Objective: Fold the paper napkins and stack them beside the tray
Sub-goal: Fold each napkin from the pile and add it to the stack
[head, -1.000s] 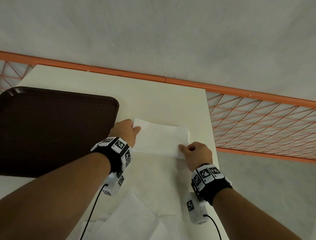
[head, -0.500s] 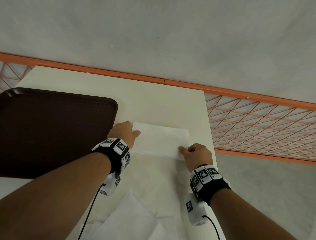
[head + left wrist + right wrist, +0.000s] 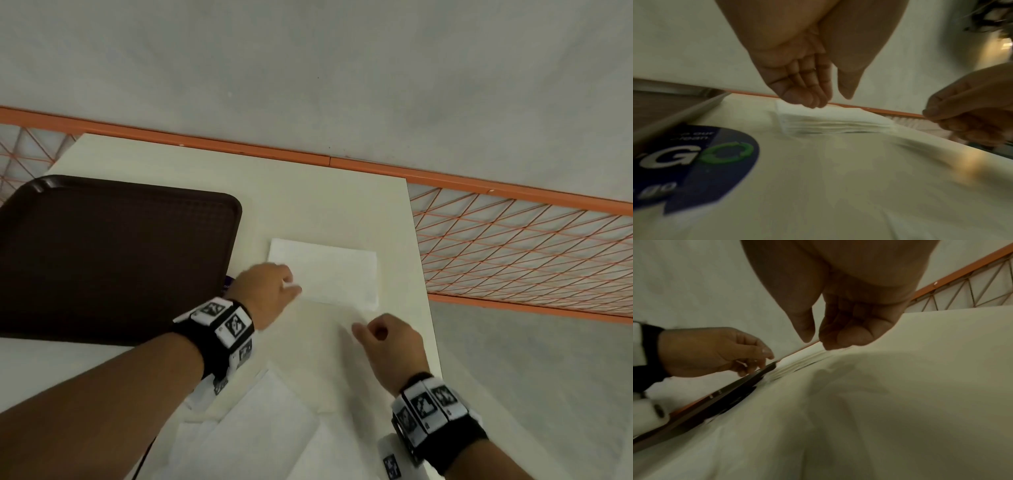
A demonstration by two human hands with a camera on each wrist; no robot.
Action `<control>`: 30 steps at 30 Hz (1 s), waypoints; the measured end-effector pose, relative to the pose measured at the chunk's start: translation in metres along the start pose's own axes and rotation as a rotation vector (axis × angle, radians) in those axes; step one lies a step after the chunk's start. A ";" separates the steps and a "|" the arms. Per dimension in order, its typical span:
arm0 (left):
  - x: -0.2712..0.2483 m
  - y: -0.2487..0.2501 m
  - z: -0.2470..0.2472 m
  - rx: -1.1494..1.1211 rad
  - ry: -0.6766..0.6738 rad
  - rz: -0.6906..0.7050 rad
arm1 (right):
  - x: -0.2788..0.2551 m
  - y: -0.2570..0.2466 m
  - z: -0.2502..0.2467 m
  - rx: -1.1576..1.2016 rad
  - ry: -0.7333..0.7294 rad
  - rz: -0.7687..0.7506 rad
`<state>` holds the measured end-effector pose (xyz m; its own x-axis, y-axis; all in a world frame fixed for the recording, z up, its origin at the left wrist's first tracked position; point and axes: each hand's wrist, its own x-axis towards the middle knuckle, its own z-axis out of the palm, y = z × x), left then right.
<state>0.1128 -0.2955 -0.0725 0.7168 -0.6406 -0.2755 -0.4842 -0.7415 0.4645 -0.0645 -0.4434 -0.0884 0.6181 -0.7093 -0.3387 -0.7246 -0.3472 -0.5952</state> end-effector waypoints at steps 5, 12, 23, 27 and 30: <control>-0.064 0.016 0.025 0.148 -0.288 0.291 | -0.063 0.026 0.006 -0.072 -0.082 -0.064; -0.121 0.029 0.056 0.390 -0.524 0.498 | -0.135 0.054 0.004 -0.187 -0.250 -0.079; -0.132 0.036 0.066 0.522 -0.465 0.467 | -0.177 0.058 0.027 -0.313 -0.319 -0.074; -0.135 0.041 0.069 0.565 -0.470 0.488 | -0.181 0.063 0.027 -0.297 -0.267 -0.054; -0.136 0.045 0.070 0.591 -0.474 0.484 | -0.183 0.066 0.029 -0.278 -0.238 -0.052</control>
<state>-0.0416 -0.2558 -0.0725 0.1484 -0.8273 -0.5418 -0.9525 -0.2669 0.1468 -0.2167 -0.3187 -0.0862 0.6865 -0.5348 -0.4926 -0.7249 -0.5558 -0.4069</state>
